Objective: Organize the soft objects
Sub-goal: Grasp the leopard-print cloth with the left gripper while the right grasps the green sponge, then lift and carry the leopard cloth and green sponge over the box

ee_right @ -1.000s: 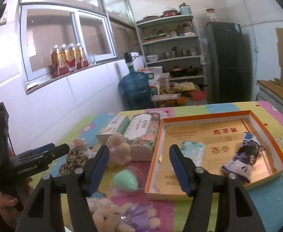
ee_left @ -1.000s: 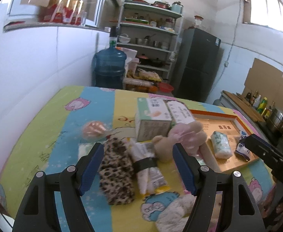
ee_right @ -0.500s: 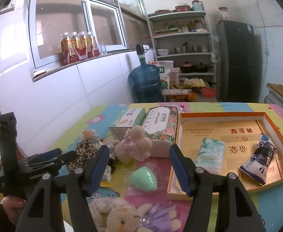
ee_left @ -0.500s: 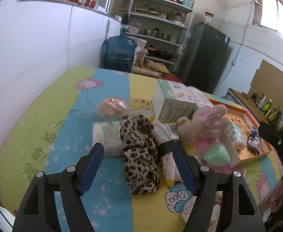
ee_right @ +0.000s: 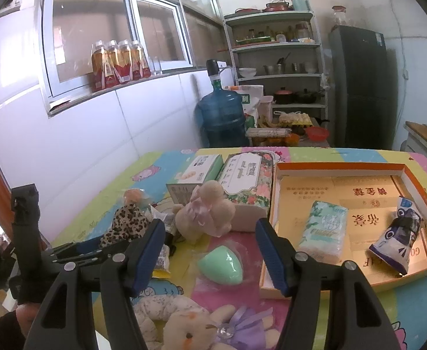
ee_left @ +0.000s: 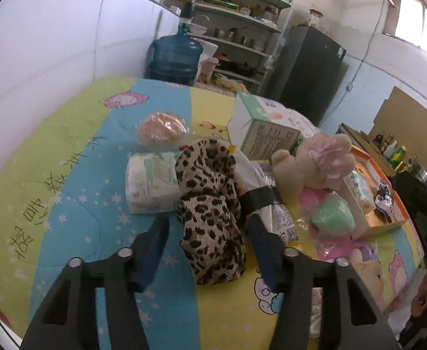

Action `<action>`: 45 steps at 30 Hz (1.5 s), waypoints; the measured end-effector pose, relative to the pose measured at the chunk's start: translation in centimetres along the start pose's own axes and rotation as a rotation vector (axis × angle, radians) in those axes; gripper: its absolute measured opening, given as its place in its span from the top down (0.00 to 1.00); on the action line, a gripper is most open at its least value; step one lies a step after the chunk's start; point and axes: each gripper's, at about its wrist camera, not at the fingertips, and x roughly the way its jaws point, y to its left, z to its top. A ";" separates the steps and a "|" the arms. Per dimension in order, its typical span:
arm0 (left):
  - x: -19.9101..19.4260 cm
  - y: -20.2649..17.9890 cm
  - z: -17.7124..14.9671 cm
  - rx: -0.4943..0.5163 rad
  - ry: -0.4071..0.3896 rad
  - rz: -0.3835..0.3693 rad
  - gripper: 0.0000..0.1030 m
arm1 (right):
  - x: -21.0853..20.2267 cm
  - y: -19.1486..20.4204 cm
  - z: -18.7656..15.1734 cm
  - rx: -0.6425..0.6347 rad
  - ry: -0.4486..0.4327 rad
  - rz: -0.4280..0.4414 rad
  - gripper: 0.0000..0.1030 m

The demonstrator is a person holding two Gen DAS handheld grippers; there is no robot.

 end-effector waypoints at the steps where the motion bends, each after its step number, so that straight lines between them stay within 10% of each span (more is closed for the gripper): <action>1: 0.2 0.1 -0.1 -0.002 0.008 -0.001 0.54 | 0.1 0.0 0.0 0.000 0.003 0.001 0.38; 16: 0.8 0.0 -0.6 0.013 0.004 -0.020 0.86 | 3.0 -0.1 -1.6 -0.004 0.105 -0.006 0.38; 40: -3.5 0.3 1.9 0.029 -0.158 -0.043 0.89 | 7.9 0.8 -2.4 -0.136 0.273 -0.034 0.38; 45: -4.1 0.3 2.1 0.026 -0.177 -0.043 0.89 | 8.0 0.4 -2.3 -0.116 0.274 -0.032 0.55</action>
